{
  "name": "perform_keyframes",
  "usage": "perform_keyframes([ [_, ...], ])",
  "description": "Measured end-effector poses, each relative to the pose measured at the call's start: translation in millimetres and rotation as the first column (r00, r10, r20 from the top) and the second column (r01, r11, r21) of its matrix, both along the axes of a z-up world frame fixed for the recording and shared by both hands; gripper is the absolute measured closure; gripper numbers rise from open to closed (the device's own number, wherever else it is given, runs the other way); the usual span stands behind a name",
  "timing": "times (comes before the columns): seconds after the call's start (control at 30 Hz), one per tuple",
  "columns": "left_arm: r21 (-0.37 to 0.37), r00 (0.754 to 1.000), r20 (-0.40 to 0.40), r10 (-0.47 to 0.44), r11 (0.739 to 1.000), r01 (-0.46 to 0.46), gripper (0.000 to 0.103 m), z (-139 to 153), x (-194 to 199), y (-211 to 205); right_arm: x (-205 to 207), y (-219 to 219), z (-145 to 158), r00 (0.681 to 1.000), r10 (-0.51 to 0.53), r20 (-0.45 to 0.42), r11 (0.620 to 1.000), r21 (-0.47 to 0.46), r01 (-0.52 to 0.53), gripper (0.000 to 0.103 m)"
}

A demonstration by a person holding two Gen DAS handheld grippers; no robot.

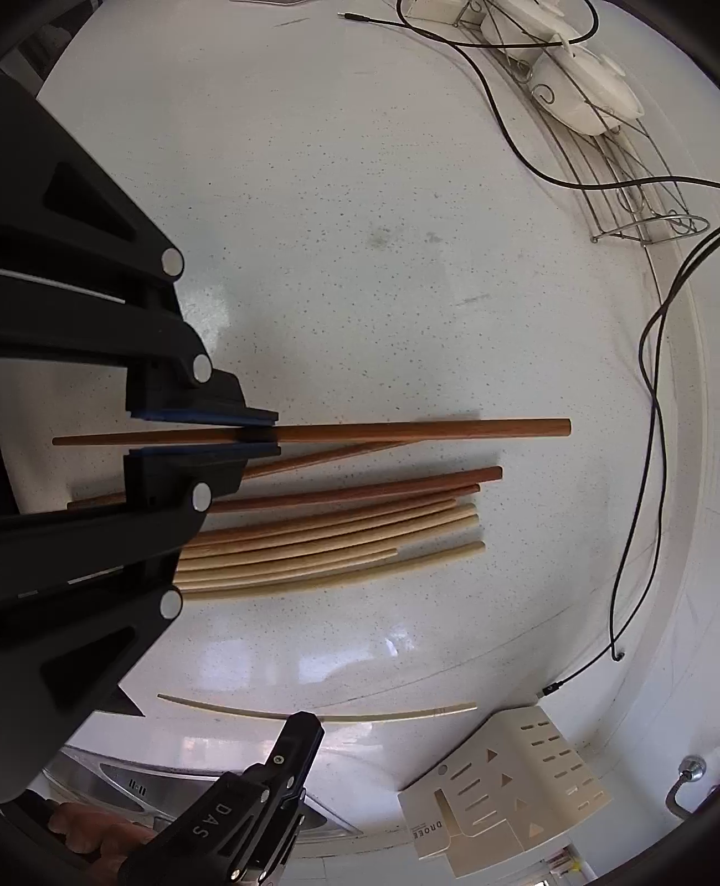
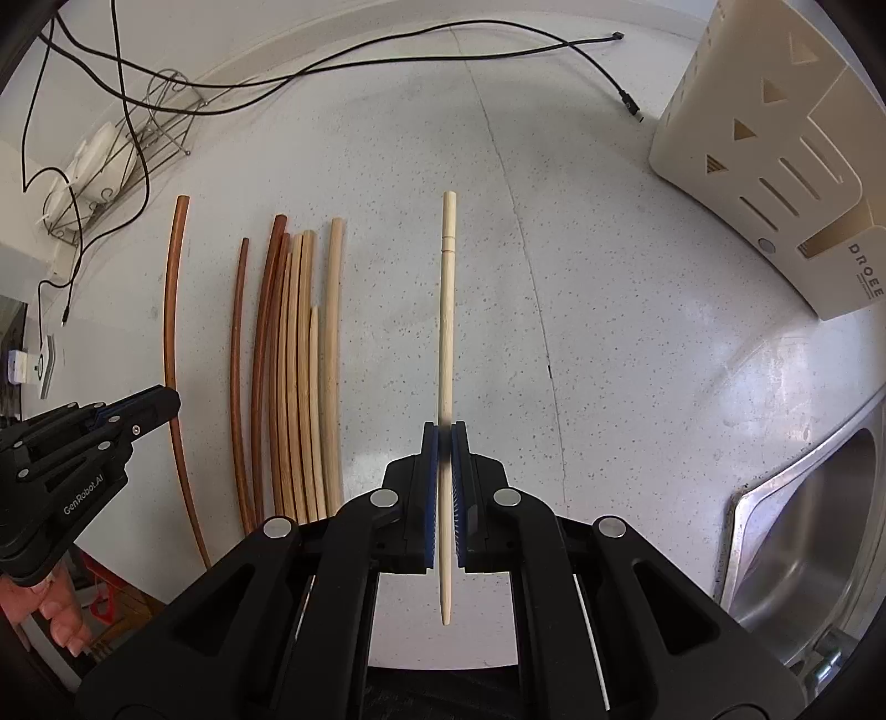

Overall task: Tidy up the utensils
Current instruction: 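Lift both held chopsticks up off the counter, then carry both chopsticks over the cream utensil holder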

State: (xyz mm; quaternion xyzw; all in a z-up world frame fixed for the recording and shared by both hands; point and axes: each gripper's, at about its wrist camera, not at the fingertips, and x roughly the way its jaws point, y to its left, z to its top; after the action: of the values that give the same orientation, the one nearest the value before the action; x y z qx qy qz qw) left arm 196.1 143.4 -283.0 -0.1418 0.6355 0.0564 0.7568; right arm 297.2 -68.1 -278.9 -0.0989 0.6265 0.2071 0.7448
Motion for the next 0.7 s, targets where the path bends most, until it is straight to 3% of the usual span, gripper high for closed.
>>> perform_keyframes([
  [0.27,-0.005,0.989,0.147,-0.011,1.0,0.012,0.098,42,9,-6,7,-40,43,0.987,-0.097,0.127,0.992,0.097,0.084,0.099],
  [0.4,-0.001,0.967,0.254,-0.027,1.0,0.028,0.098,65,19,-19,6,-43,69,0.96,-0.122,0.252,0.986,0.137,0.09,0.099],
  [0.57,-0.025,0.921,0.385,-0.051,0.998,0.066,0.098,94,38,-46,13,-67,101,0.921,-0.192,0.339,0.97,0.206,0.127,0.099],
  [0.7,0.017,0.848,0.519,-0.108,0.993,0.117,0.098,124,51,-67,23,-92,125,0.88,-0.257,0.399,0.955,0.246,0.167,0.099],
])
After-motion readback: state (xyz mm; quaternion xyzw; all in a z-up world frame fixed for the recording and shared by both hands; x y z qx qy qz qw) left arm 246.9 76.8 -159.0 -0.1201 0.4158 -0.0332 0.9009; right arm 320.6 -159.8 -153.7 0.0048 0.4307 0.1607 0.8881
